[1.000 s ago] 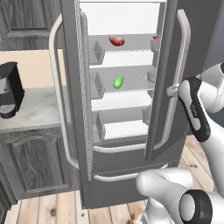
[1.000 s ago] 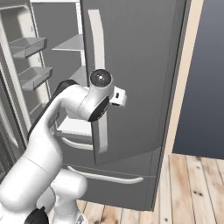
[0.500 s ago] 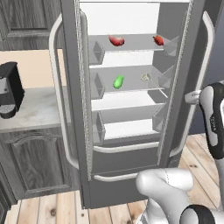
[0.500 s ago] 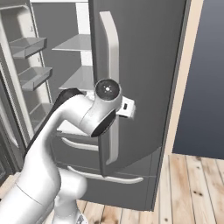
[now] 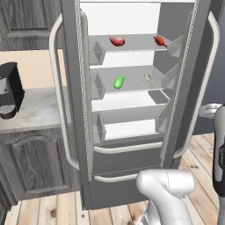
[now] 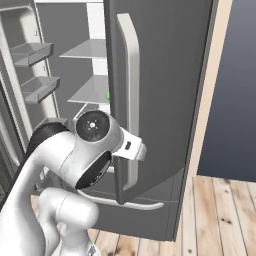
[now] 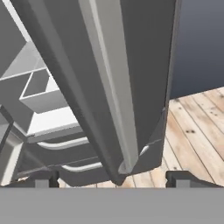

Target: Gather the garlic and corn from the fridge and place them on a tray on the dining counter. Then gather the steak and fish from the fridge and place them on the other tray.

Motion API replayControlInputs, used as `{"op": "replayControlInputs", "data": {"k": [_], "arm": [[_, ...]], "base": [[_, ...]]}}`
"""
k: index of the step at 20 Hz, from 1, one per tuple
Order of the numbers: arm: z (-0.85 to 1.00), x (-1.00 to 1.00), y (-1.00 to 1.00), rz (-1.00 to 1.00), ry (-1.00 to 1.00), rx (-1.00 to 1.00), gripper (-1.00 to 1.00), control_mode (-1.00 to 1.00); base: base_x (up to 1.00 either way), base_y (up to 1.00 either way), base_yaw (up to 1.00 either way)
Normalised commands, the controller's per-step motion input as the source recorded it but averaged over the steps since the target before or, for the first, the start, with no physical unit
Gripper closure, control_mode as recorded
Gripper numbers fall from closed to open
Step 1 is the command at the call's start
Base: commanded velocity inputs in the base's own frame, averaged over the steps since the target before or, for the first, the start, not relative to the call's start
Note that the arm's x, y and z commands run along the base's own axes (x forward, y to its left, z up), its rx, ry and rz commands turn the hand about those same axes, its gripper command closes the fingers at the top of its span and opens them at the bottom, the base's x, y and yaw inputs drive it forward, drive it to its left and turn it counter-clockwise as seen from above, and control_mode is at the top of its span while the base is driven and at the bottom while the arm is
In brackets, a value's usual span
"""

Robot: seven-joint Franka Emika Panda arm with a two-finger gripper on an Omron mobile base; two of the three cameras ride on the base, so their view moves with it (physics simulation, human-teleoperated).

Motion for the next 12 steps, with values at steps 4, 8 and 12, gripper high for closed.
{"op": "replayControlInputs", "data": {"k": [4, 8, 12], "arm": [[0.11, -0.04, 0.77, -0.09, 0.00, 0.02, -1.00, -1.00], [0.21, 0.04, 0.71, -0.18, 0.02, 0.06, -1.00, -1.00], [0.29, 0.31, 0.43, -0.20, 0.00, 0.06, -1.00, -1.00]], "base": [[0.00, 0.00, 0.00], [0.00, 0.00, 0.00], [0.00, 0.00, 0.00]]}}
